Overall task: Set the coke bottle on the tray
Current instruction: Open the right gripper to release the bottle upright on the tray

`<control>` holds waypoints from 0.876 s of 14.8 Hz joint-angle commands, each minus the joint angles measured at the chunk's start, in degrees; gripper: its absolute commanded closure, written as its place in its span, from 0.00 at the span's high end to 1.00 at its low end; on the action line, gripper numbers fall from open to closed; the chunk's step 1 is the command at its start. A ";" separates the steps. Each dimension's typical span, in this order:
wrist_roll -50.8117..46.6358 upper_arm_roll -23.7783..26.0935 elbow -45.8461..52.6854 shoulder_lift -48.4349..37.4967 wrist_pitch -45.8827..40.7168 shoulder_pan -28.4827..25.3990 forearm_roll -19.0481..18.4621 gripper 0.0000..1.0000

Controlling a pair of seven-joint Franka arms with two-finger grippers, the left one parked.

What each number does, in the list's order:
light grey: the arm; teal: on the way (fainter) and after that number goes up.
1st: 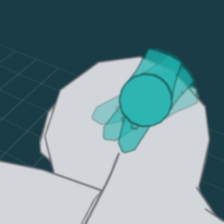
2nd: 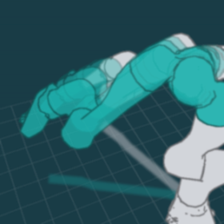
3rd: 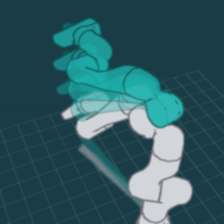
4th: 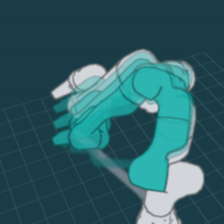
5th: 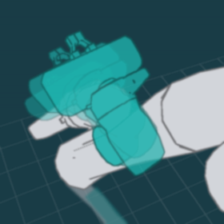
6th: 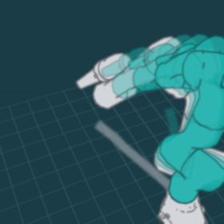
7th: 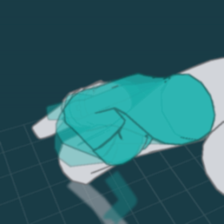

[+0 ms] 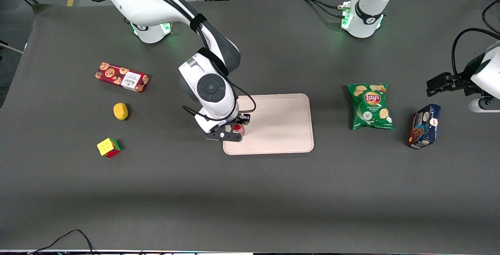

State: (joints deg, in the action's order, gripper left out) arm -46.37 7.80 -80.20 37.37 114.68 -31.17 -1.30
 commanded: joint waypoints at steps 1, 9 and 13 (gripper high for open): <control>-2.67 0.19 0.22 -0.10 0.54 -0.30 -1.25 1.00; -1.53 0.72 0.31 -4.49 0.19 2.16 -0.73 1.00; 6.27 0.81 0.22 -10.37 -4.00 6.90 -0.46 1.00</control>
State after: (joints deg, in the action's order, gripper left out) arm -45.22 7.83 -78.75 32.15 114.46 -28.10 -1.30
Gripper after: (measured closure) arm 0.000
